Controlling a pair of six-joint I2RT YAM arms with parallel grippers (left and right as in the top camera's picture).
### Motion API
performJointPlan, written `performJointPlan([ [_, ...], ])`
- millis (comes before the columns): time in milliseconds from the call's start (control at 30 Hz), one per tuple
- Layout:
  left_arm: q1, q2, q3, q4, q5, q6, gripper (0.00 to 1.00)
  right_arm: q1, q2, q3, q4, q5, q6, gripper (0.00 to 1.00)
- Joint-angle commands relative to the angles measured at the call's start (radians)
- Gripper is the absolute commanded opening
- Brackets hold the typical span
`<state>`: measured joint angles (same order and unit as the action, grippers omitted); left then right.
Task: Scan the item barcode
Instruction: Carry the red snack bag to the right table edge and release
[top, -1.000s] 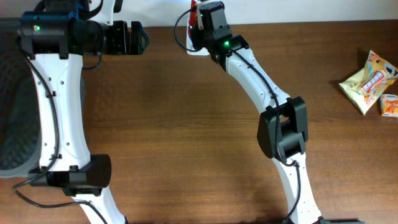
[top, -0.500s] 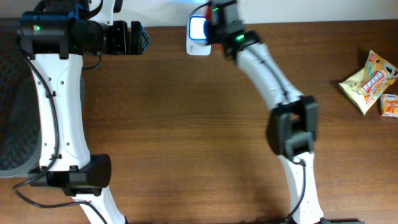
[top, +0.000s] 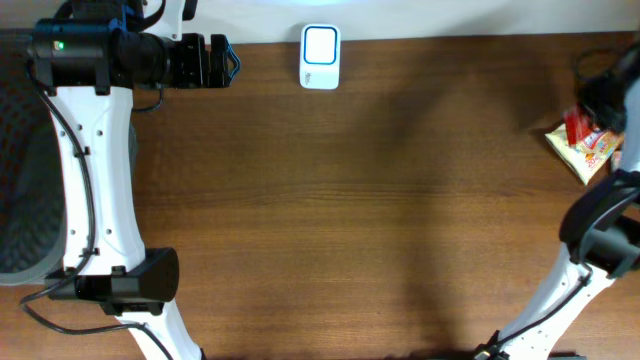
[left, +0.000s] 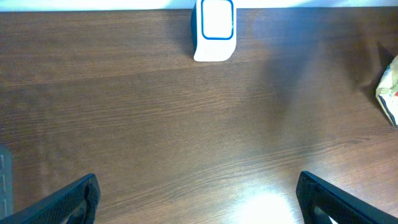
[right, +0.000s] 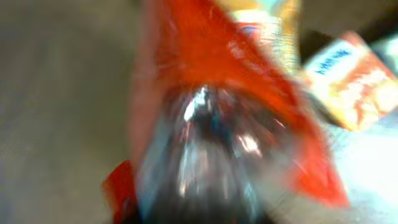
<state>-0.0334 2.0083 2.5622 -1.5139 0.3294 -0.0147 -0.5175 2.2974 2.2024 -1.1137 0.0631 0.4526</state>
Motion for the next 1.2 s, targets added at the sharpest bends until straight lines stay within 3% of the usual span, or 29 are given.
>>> performJointPlan([
  [0, 0.003, -0.011, 0.006, 0.003, 0.004, 0.020, 0.99, -0.039, 0.002, -0.038, -0.016, 0.002, -0.003, 0.99],
  [167, 0.003, -0.011, 0.006, 0.002, 0.003, 0.020, 0.99, -0.055, -0.075, -0.037, -0.089, 0.001, -0.003, 0.99],
  [433, 0.003, -0.011, 0.006, 0.002, 0.004, 0.020, 0.99, 0.014, -0.509, -0.072, -0.279, 0.000, -0.010, 0.99],
  [733, 0.003, -0.011, 0.006, 0.003, 0.004, 0.020, 0.99, 0.298, -1.037, -0.472, -0.321, -0.040, -0.047, 0.99],
  [833, 0.003, -0.011, 0.006, 0.002, 0.004, 0.020, 0.99, 0.393, -1.196, -0.579, -0.423, -0.144, -0.047, 0.99],
  [1167, 0.003, -0.011, 0.006, 0.002, 0.004, 0.020, 0.99, 0.426, -1.308, -0.605, -0.585, -0.157, -0.072, 0.99],
])
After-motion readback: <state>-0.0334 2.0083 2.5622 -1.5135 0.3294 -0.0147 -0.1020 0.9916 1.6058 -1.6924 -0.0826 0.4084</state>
